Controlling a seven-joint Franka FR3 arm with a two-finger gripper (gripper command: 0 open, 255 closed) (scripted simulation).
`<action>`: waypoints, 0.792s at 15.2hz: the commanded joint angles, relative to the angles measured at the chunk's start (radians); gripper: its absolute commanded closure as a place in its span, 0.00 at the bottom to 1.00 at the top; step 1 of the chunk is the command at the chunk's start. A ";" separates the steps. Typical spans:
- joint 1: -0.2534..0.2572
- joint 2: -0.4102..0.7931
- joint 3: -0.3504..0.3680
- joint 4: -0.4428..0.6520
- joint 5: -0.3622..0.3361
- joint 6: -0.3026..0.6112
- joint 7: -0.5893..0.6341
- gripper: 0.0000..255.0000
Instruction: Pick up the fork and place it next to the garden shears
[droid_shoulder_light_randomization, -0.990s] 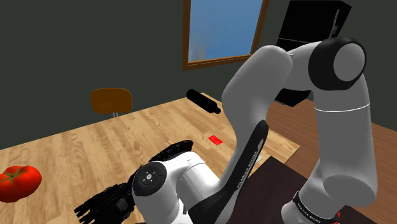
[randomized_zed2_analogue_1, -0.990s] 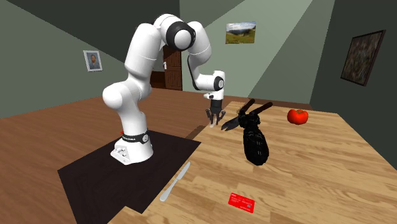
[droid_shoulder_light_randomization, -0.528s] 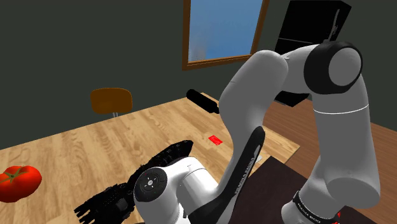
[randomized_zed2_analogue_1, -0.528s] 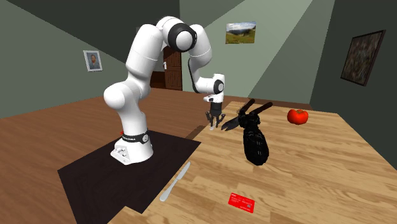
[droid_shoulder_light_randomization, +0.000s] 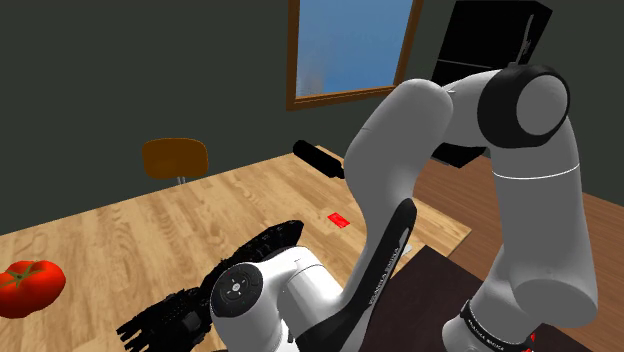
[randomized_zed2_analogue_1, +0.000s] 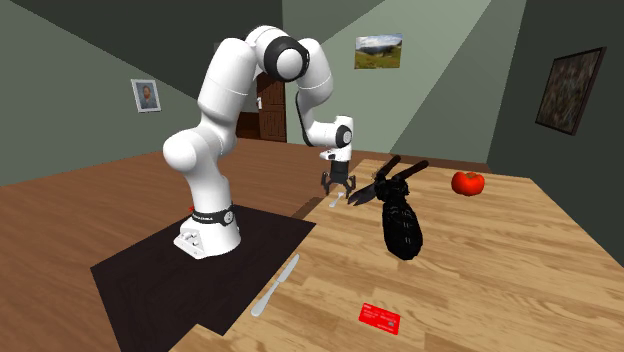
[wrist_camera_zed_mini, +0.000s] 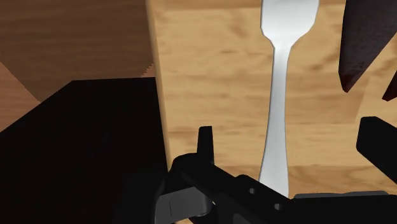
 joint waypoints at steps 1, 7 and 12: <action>0.000 0.000 0.000 0.000 0.000 0.000 0.000 0.00; -0.059 -0.094 0.091 0.016 0.111 -0.084 -0.070 0.00; -0.059 -0.094 0.091 0.016 0.111 -0.084 -0.070 0.00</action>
